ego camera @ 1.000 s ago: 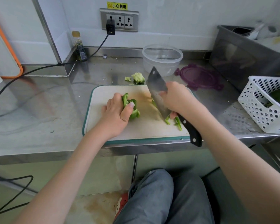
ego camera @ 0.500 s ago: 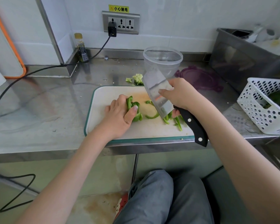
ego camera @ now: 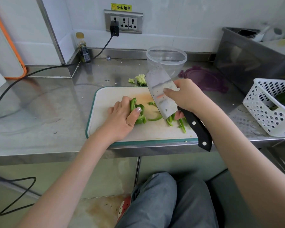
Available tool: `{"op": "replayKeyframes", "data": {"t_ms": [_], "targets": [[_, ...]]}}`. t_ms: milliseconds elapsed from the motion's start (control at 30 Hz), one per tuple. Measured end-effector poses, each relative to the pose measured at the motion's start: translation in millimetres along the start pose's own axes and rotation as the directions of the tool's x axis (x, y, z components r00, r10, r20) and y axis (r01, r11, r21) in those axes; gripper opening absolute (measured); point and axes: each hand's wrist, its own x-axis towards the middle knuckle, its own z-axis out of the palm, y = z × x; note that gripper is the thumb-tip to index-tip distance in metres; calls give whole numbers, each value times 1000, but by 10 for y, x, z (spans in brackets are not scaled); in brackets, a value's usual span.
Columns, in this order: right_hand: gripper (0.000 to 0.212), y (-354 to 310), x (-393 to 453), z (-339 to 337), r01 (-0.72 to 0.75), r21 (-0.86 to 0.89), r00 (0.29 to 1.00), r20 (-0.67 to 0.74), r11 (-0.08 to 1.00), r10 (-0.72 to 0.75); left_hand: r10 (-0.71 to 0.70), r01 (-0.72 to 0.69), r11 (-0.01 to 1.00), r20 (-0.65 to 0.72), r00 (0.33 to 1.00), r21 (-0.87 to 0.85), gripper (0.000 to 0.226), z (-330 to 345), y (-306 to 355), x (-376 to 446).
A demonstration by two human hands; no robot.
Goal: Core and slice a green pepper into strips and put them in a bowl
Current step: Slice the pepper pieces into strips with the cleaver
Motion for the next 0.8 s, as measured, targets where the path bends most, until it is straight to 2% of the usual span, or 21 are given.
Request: {"op": "replayKeyframes", "data": {"t_ms": [100,167,467,600,700,800], "targets": [[32,-40,-14,37,-19,-24,1000,16,1000,20,-5,5,1000,4,1000,17,70,5,2,1],[27,-78,-42,71,-47,39,997,67,998,44,-8,8,1000,5,1000,26,69,6,1,2],[21,-241,-185,208,-59,20,992,113,998,56,12,-19,984,43,999,179,62,34,-3,-40],[20,-289,-172,181,-65,11,991,116,998,63,18,-20,967,9,1000,255,73,54,-18,-32],[27,-321,-175,201,-40,-9,991,125,999,40,1,-4,970,10,1000,241,77,49,-22,-18],[20,-310,-182,261,-29,-27,990,138,999,33,-18,11,971,28,999,239,77,40,-22,-11]]}}
